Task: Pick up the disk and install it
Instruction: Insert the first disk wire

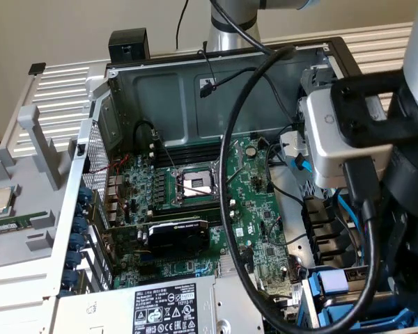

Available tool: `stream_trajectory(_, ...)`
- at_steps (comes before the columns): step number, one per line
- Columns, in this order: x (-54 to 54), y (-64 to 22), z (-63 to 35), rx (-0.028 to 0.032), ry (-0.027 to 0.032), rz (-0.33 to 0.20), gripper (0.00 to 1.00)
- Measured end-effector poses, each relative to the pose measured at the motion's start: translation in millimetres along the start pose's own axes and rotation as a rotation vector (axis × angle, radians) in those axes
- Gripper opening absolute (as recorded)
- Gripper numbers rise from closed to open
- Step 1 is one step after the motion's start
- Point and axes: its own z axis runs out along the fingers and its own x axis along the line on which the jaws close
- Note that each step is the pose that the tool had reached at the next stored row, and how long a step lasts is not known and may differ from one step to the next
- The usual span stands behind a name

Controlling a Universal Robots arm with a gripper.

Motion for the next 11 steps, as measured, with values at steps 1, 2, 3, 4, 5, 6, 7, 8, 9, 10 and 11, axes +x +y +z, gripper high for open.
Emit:
stream_trajectory(1,1.5,-1.1,0.4,-0.0007,-0.0081,0.001,0.31)
stream_trajectory(2,2.4,-2.3,0.8,-0.0015,-0.0163,0.002,0.31)
stream_trajectory(3,2.9,-3.0,1.2,-0.0023,-0.0241,0.003,0.31)
stream_trajectory(4,3.2,-3.4,1.7,-0.0030,-0.0320,0.003,0.31)
stream_trajectory(5,3.7,-3.6,2.4,-0.0038,-0.0395,0.004,0.31)
stream_trajectory(6,4.3,-3.8,3.2,-0.0044,-0.0464,0.005,0.31)
stream_trajectory(7,5.0,-3.9,4.0,-0.0049,-0.0520,0.006,0.31)
stream_trajectory(8,5.8,-4.0,5.0,-0.0055,-0.0574,0.006,0.31)
stream_trajectory(9,6.3,-3.9,6.3,-0.0059,-0.0613,0.007,0.31)
stream_trajectory(10,6.6,-3.8,7.6,-0.0066,-0.0644,0.007,0.31)
stream_trajectory(11,6.9,-3.8,8.5,-0.0078,-0.0670,0.007,0.31)
